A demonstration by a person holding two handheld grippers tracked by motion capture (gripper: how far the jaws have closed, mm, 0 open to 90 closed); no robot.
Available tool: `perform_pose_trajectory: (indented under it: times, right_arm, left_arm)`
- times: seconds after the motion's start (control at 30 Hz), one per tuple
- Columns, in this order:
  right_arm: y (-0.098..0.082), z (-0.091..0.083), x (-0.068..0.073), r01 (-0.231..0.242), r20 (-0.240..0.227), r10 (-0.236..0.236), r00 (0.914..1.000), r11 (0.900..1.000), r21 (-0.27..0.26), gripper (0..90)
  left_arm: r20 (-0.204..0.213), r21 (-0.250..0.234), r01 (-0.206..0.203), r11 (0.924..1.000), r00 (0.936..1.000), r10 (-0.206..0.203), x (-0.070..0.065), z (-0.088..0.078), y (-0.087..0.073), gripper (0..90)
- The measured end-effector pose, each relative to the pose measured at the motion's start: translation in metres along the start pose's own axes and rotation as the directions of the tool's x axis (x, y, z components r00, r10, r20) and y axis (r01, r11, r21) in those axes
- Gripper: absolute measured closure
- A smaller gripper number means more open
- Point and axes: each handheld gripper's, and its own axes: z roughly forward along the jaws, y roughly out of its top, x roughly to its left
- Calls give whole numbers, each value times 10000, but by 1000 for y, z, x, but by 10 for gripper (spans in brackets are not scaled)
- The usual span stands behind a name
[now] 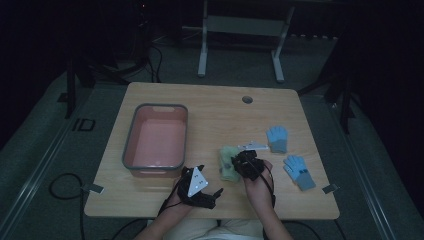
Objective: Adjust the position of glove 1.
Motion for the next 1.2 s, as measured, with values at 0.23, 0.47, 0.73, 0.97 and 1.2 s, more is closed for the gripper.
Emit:
perform_pose_trajectory:
  times: [0.23, 0.47, 0.73, 0.97, 1.2]
  right_arm:
    - [-8, 17, 2, -76, 9, 76, 10000, 9993, 371, 837]
    - [-8, 12, -3, -20, -404, 25, 9992, 9999, 129, 723]
    - [-2, -14, -25, 204, -1670, -366, 9853, 9950, -973, 282]
    - [-4, -21, -50, 181, -3092, -815, 9475, 9791, -2028, 166]
    - [8, -24, -62, -561, -3870, -219, 9218, 9803, -1892, 127]
  left_arm:
    - [165, -8, 113, 9999, 9998, -113, 2, 0, 0, 16]
    - [196, -465, -1120, 9926, 9934, 1130, -3, -2, 1, 16]
    - [445, -361, -815, 9960, 9955, 831, 0, -3, 17, 77]
    - [1856, 494, -1776, 9829, 9686, 1657, 1, 5, 27, 158]
    - [2155, 1148, -3616, 9252, 9183, 3321, -13, 32, 37, 323]
